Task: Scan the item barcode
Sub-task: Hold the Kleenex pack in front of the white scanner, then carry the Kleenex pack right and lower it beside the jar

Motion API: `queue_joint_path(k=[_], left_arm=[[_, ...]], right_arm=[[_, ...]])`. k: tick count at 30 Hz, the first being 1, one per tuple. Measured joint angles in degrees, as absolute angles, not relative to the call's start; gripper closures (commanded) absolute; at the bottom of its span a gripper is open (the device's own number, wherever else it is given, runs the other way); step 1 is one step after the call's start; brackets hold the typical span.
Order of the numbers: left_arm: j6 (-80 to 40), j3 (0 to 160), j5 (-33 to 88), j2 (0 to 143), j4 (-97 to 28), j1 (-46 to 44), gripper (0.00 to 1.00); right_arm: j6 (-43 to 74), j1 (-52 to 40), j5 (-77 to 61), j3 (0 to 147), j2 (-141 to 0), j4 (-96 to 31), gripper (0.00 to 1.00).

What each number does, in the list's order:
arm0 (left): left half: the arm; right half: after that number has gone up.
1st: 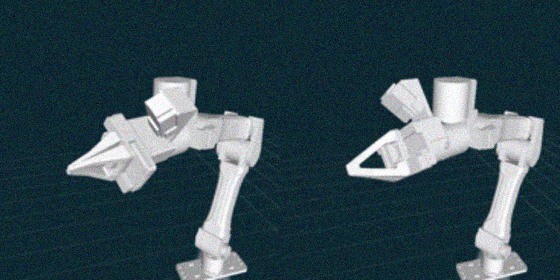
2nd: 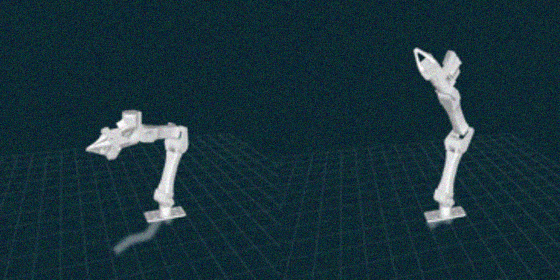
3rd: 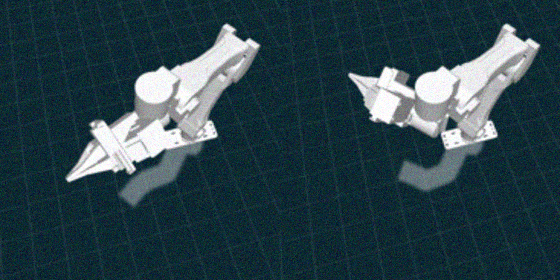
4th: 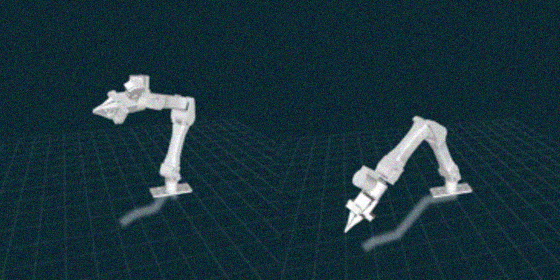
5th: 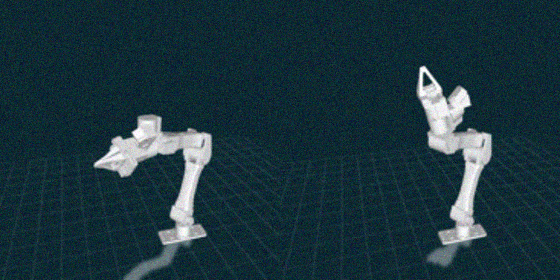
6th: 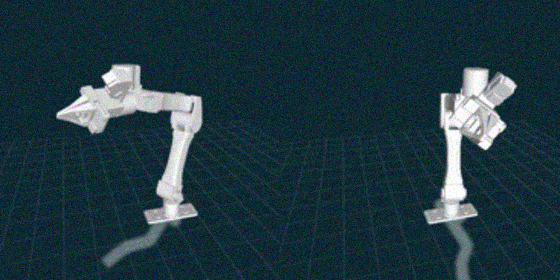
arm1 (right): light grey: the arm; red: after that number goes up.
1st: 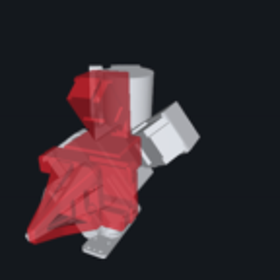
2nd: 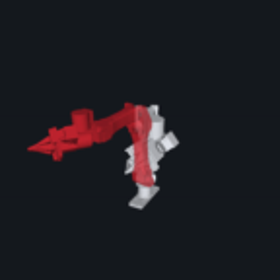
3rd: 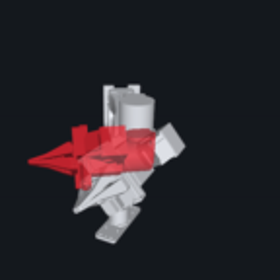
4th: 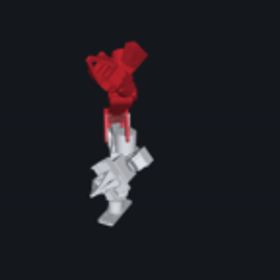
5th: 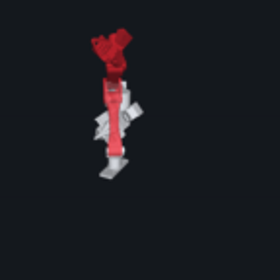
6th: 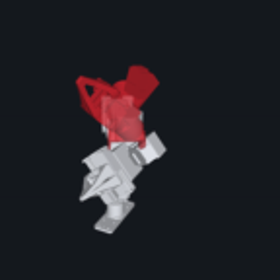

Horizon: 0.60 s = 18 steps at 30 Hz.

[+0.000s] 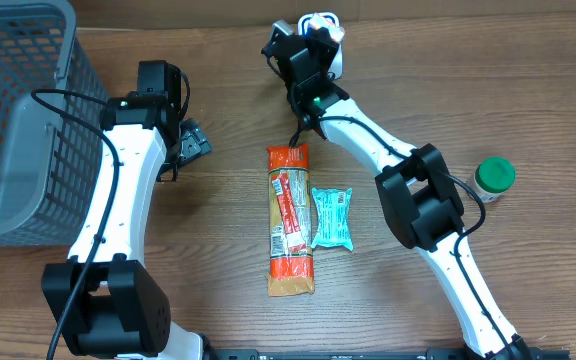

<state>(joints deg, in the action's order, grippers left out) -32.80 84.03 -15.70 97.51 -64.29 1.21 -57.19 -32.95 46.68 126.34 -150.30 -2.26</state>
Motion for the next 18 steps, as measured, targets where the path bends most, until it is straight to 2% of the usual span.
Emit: queue_joint_path(k=[7,10,13,18], left_arm=[[-32.8,84.0,-15.7,97.5,-64.3,1.2,0.00],[-32.8,84.0,-15.7,97.5,-64.3,1.2,0.00],[-32.8,84.0,-15.7,97.5,-64.3,1.2,0.00],[-32.8,84.0,-15.7,97.5,-64.3,1.2,0.00]], right_arm=[[-52.2,-32.2,52.0,126.3,-150.2,6.5,0.97],[-49.1,-32.7,56.1,126.3,-149.3,5.7,0.97],[-46.0,-33.8,59.1,126.3,-147.3,1.8,0.97],[-36.3,-36.3,60.1,126.3,-138.3,-18.1,0.97]])
